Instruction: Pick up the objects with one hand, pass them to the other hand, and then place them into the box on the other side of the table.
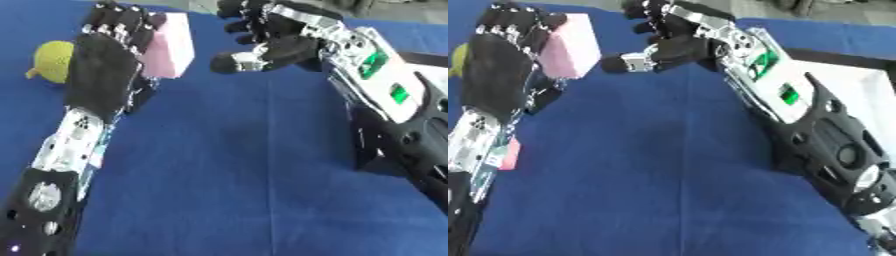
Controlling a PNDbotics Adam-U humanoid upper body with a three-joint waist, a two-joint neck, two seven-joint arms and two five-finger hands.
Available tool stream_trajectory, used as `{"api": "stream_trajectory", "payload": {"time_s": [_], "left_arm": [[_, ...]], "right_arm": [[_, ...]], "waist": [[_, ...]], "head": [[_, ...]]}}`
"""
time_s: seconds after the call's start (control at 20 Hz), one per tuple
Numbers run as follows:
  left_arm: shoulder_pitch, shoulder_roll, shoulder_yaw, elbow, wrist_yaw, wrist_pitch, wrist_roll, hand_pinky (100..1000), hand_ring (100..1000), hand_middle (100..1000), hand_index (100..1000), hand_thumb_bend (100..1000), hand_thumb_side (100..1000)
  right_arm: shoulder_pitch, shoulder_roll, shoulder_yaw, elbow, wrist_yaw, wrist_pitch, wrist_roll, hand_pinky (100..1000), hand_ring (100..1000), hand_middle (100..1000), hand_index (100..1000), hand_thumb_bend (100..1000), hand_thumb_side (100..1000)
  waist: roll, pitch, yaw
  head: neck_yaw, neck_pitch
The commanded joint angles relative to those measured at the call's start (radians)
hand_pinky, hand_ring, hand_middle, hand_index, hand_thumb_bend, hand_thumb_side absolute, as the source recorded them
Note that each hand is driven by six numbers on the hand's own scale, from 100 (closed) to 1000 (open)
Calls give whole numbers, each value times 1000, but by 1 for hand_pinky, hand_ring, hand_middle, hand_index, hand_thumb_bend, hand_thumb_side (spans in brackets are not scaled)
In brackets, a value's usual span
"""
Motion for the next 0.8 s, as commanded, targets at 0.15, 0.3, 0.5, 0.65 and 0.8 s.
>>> {"api": "stream_trajectory", "payload": {"time_s": [0.15,0.3,0.5,0.65,0.8], "left_arm": [[-27,-26,-3,-10,-35,15,9,702,531,513,688,272,100],[-28,-36,-4,-6,-48,17,6,702,531,512,687,272,100],[-32,-51,-9,-2,-63,17,-1,703,531,512,689,282,100],[-35,-64,-13,8,-85,18,-15,703,532,512,689,290,100],[-37,-68,-12,18,-101,21,-27,703,532,512,689,299,100]], "right_arm": [[-25,6,0,40,25,-9,-30,1000,1000,1000,1000,672,331],[-29,11,3,57,30,-16,-39,1000,1000,1000,1000,672,331],[-35,20,8,65,32,-21,-41,1000,1000,1000,1000,666,351],[-40,25,13,62,29,-24,-36,1000,1000,1000,1000,667,358],[-40,26,14,56,25,-25,-31,1000,1000,1000,1000,668,360]], "waist": [[2,-24,6],[1,-25,9],[-1,-24,12],[-4,-23,16],[-5,-23,17]], "head": [[-12,-14],[-15,-13],[-20,-11],[-22,-9],[-23,-9]]}}
